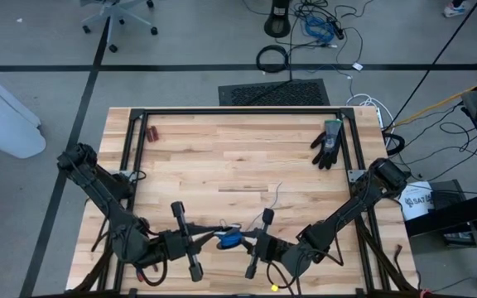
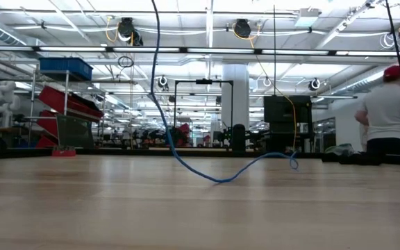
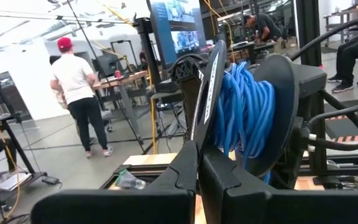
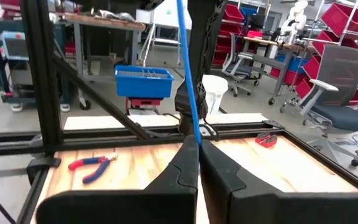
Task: Coil cords
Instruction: Coil the blue wire onto a spool
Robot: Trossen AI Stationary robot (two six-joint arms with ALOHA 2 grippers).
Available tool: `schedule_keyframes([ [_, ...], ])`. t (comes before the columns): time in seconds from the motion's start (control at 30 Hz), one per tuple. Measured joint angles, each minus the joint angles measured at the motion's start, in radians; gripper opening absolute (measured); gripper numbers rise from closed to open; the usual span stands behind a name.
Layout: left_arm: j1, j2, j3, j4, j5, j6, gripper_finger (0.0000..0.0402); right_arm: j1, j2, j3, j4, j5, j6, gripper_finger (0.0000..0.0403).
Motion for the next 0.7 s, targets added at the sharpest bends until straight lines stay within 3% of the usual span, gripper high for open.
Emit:
schedule_keyframes([
  [0.3,-0.002,-0.005,0.004,-0.010,-0.031,-0.002,0.0006,0.032,0.004,-0.005,-0.060,-0.006,0.011,0.0043],
  [0.57,-0.001,-0.003,0.003,-0.018,-0.054,-0.001,0.0006,0.048,0.004,-0.005,-0.334,-0.035,0.262,0.0088],
  [0.7,0.000,-0.003,0.003,-0.018,-0.059,-0.001,0.0006,0.051,0.037,-0.003,-0.376,-0.005,0.303,0.0101],
])
